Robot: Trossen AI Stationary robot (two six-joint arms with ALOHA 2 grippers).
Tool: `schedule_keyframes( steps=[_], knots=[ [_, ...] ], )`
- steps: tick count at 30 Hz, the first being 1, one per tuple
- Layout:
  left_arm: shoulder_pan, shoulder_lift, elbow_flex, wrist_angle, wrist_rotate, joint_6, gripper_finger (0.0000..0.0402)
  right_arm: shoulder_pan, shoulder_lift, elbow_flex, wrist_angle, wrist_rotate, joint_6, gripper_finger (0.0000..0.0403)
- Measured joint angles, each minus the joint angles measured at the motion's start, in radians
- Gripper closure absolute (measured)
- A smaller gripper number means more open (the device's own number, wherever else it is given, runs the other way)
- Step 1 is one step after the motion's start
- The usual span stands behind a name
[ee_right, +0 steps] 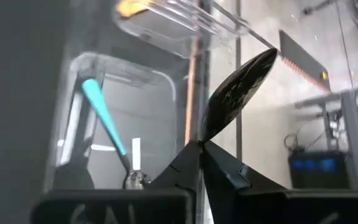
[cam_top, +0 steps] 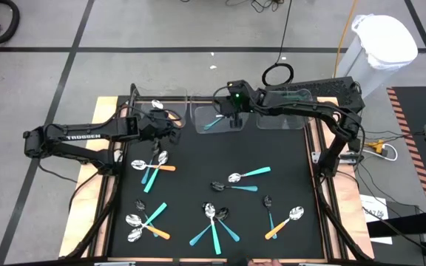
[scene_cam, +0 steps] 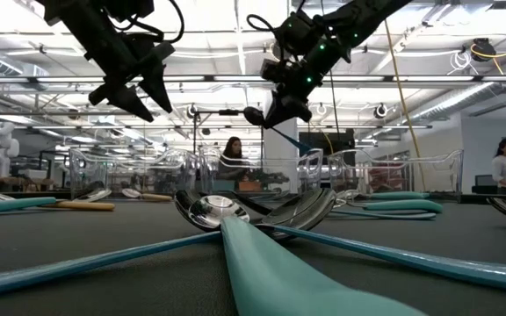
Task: Sort silverware by color (type)
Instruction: Put the light blue spoon into the middle transparent bin, then put the yellow spoon into the left transparent bin
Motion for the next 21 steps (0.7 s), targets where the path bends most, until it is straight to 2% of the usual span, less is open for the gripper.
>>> schedule_keyframes(
  steps=[6,9,13,17,19,21],
  knots=[
    [0.000,0.000,0.000,-0.001,0.001,-0.101,0.0162,-0.033,0.001,0.000,-0.005,-0.013,0.156,0.0317],
    [0.000,0.000,0.000,-0.001,0.001,-0.161,0.0162,-0.042,0.001,0.000,-0.016,-0.081,0.174,0.0273],
    [-0.002,0.000,0.000,-0.001,0.009,-0.231,0.0162,-0.042,0.000,0.000,-0.014,-0.100,0.212,0.0225],
    [-0.043,0.000,0.000,-0.004,0.073,-0.188,0.0162,-0.042,-0.013,0.000,-0.015,-0.112,0.390,0.0204],
    [-0.075,0.000,0.000,-0.022,0.110,-0.173,0.0162,-0.042,-0.025,0.000,-0.014,-0.177,0.521,0.0203],
    [-0.105,0.000,0.000,-0.046,0.129,-0.162,0.0162,-0.043,-0.034,0.000,-0.004,-0.311,0.653,0.0205]
  ],
)
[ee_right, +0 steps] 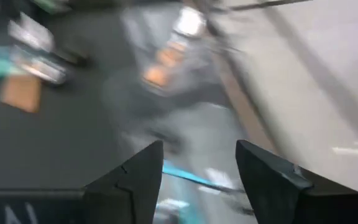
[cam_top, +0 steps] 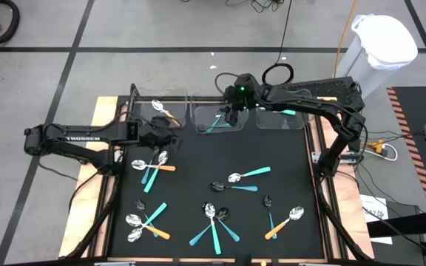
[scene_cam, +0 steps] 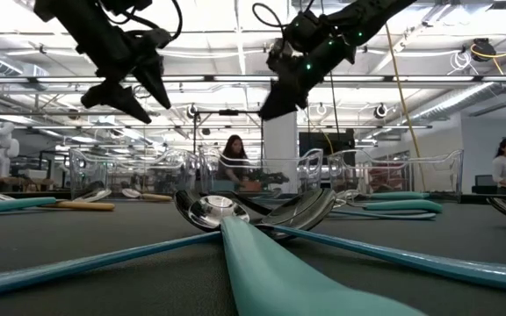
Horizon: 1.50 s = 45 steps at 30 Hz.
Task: Sort silverware by color (type)
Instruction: Put the yellow spoon into the left transparent bin
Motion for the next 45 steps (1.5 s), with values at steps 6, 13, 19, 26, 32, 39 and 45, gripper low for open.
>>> schedule_keyframes(
  steps=[6,13,19,26,32,39,45],
  knots=[
    [-0.053,0.000,0.000,-0.086,0.038,-0.036,0.0162,0.069,-0.001,0.000,0.047,-0.169,0.216,0.0221],
    [-0.115,0.006,0.000,-0.089,0.229,0.196,0.0162,0.229,0.001,0.000,0.093,-0.024,0.152,0.0240],
    [-0.168,0.009,0.000,-0.106,0.274,0.366,0.0162,0.357,0.058,0.001,0.242,0.170,0.251,0.0240],
    [-0.209,0.110,-0.052,-0.147,0.263,0.668,0.0162,0.440,0.092,0.001,0.309,0.459,0.421,0.0241],
    [-0.190,0.211,-0.076,-0.134,0.199,0.842,0.0187,0.485,0.091,0.001,0.302,0.550,0.546,0.0241],
    [-0.157,0.362,-0.076,-0.058,0.226,0.994,0.0236,0.528,0.091,0.001,0.280,0.613,0.588,0.0241],
    [-0.131,0.452,-0.067,-0.062,0.239,0.970,0.0264,0.564,0.091,0.001,0.273,0.631,0.639,0.0241]
  ],
)
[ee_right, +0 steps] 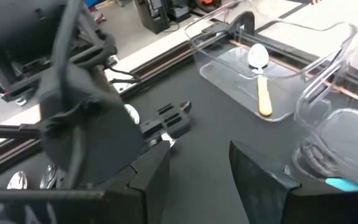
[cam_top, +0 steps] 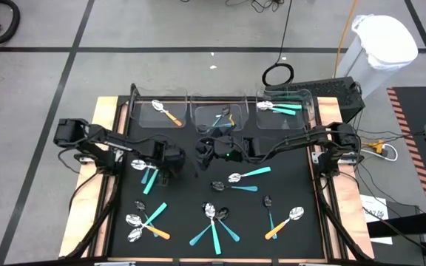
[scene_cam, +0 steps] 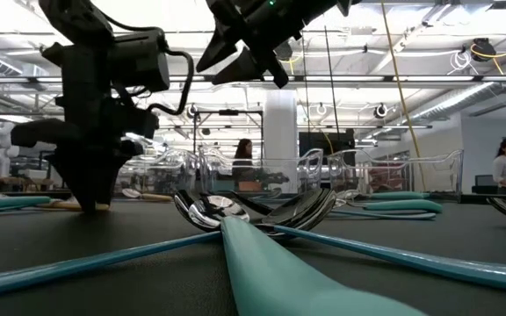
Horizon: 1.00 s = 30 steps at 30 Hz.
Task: Sort silverware by color (type)
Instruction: Put the yellow spoon into the left transparent bin
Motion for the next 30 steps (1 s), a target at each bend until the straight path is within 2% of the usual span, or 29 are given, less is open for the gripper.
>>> schedule_keyframes(
  steps=[8,12,20,30],
  knots=[
    [0.002,-0.031,0.002,-0.008,-0.003,-0.053,0.0340,0.014,0.000,0.000,-0.024,0.001,0.001,0.0241],
    [0.004,-0.080,0.034,-0.050,-0.037,-0.099,0.0363,0.005,0.000,0.000,-0.036,0.001,0.003,0.0241],
    [0.007,-0.229,0.128,-0.180,-0.038,-0.139,0.0395,-0.029,-0.051,-0.001,-0.117,0.000,0.002,0.0241],
    [0.083,-0.446,0.182,-0.063,-0.160,-0.235,0.0400,-0.088,-0.156,-0.001,-0.405,0.103,0.000,0.0241]
  ],
)
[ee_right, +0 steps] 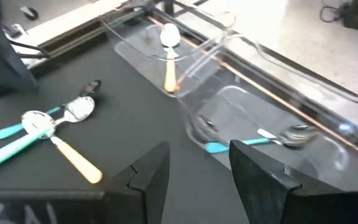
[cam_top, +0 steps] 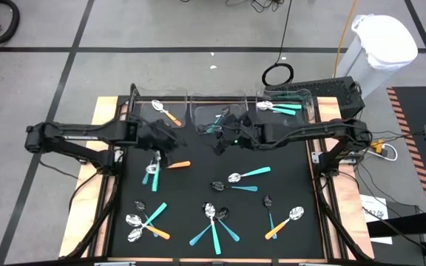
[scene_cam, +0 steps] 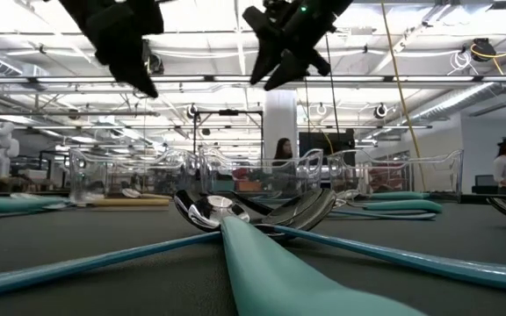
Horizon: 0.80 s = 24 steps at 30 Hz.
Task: Sort silverware by color (type)
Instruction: Put the yellow spoon into the left transparent bin
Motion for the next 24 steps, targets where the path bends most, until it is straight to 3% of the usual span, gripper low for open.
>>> schedule_keyframes(
  steps=[3,10,14,20,24],
  knots=[
    [0.034,-0.038,0.001,0.024,-0.009,-0.001,0.0400,-0.022,-0.027,0.000,-0.043,-0.025,-0.023,0.0241],
    [0.073,-0.062,0.000,0.060,-0.027,-0.104,0.0397,-0.076,0.007,0.001,0.021,-0.344,-0.224,0.0240],
    [0.073,-0.096,0.033,0.095,-0.042,-0.144,0.0369,-0.068,0.102,0.000,0.198,-0.499,-0.323,0.0237],
    [0.056,-0.170,0.089,0.090,-0.046,-0.156,0.0307,-0.039,0.266,0.001,0.424,-0.528,-0.400,0.0191],
    [0.045,-0.217,0.089,0.055,-0.046,-0.158,0.0269,-0.038,0.379,0.047,0.481,-0.542,-0.407,0.0162]
  ],
)
